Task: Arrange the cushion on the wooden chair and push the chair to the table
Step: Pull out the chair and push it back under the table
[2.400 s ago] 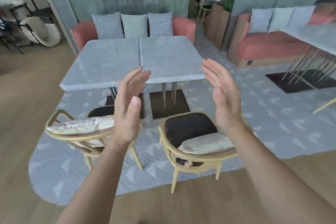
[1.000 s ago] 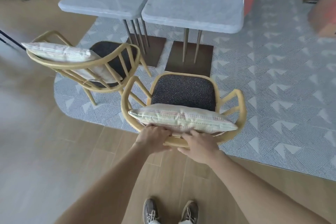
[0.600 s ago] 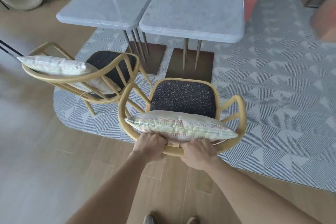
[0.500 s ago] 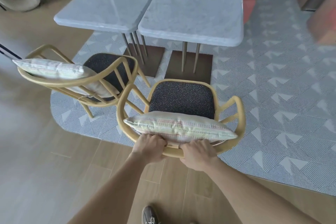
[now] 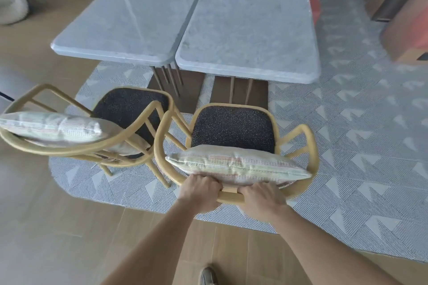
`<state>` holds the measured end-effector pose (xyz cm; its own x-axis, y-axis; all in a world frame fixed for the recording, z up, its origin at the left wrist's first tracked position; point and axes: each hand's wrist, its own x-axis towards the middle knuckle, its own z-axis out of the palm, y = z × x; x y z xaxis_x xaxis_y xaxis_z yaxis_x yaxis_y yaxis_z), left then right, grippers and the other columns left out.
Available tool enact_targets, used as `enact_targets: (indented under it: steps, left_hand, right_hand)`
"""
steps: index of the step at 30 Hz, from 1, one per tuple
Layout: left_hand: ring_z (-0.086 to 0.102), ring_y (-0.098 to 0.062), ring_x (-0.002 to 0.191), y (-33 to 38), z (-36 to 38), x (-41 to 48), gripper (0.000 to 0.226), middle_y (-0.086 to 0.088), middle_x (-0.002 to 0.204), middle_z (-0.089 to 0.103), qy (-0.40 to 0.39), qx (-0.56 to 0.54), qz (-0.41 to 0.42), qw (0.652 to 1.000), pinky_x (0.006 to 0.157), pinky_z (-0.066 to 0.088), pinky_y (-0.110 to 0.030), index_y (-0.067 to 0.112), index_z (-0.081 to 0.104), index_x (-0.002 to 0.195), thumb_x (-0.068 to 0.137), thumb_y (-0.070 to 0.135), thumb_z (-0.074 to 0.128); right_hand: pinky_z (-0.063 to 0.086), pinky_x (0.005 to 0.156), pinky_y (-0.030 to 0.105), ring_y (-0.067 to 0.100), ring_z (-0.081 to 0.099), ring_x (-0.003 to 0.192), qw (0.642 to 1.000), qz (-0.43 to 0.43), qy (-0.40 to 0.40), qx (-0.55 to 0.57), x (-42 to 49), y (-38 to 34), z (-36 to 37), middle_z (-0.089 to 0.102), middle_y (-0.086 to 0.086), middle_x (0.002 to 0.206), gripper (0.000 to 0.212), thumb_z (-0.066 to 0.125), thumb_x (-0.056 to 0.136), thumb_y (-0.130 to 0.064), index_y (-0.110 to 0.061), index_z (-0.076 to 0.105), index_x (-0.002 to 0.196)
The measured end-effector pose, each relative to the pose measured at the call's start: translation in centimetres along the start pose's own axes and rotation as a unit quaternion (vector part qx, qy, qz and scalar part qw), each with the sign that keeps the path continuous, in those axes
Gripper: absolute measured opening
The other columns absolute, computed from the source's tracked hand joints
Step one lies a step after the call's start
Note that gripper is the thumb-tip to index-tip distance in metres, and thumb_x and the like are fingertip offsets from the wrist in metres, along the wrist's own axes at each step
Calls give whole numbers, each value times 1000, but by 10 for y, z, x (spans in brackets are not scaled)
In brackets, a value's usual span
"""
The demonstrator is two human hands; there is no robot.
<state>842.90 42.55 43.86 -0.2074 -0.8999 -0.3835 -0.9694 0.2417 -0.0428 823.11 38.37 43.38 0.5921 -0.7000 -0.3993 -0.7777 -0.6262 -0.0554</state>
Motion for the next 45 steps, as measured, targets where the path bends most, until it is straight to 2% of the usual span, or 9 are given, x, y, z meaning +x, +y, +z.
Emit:
enact_targets:
  steps: [6, 11, 16, 23, 29, 36, 45]
  left_hand:
    - [73, -27, 106, -45, -6, 29, 35, 3, 120, 75, 11, 18, 27, 999, 88, 56, -39, 26, 74, 120, 96, 48, 63]
    - [74, -24, 102, -62, -11, 46, 33, 6, 115, 76, 23, 23, 39, 999, 83, 55, -38, 27, 75, 116, 96, 50, 62]
    - [74, -22, 100, -61, -10, 48, 33, 6, 112, 78, 21, 9, 35, 999, 85, 58, -38, 25, 76, 116, 95, 48, 64]
    - [73, -25, 103, -43, -15, 60, 33, 3, 112, 78, 34, -8, 29, 999, 88, 56, -38, 22, 76, 119, 94, 40, 63]
    - [71, -28, 108, -45, -27, 85, 34, 1, 114, 76, 33, -15, -4, 999, 90, 52, -39, 25, 75, 119, 95, 44, 61]
    - [73, -25, 105, -53, -24, 91, 35, 4, 111, 78, 25, -1, 10, 1000, 89, 54, -38, 26, 75, 118, 94, 44, 57]
    - [71, -26, 109, -46, -26, 84, 35, 3, 114, 77, 17, -11, 3, 1000, 95, 53, -40, 25, 73, 124, 96, 44, 63]
  right_hand:
    - [49, 87, 45, 26, 71, 90, 1000, 11, 11, 18, 38, -7, -18, 76, 2, 97, 33, 55, 98, -28, -33, 66, 129]
    - [52, 82, 42, 26, 71, 84, 1000, 4, 15, 11, 56, -2, -27, 75, 4, 93, 36, 53, 97, -24, -30, 65, 130]
    - [51, 78, 41, 27, 72, 82, 1000, -19, 19, -2, 58, 2, -30, 77, 4, 92, 35, 52, 95, -31, -29, 66, 127]
    - [51, 84, 41, 26, 73, 87, 1000, -11, 19, -13, 57, 26, -33, 78, 4, 97, 35, 52, 97, -36, -29, 67, 128]
    - [53, 90, 42, 26, 71, 89, 1000, -10, 16, -5, 74, 46, -46, 75, 6, 99, 34, 50, 98, -32, -29, 67, 127]
    - [55, 91, 43, 26, 72, 88, 1000, -10, 18, -4, 81, 47, -44, 76, 4, 95, 35, 52, 97, -31, -28, 67, 128]
    - [55, 92, 45, 27, 71, 94, 1000, 7, 12, -11, 73, 41, -44, 76, 7, 104, 34, 57, 97, -37, -28, 67, 128]
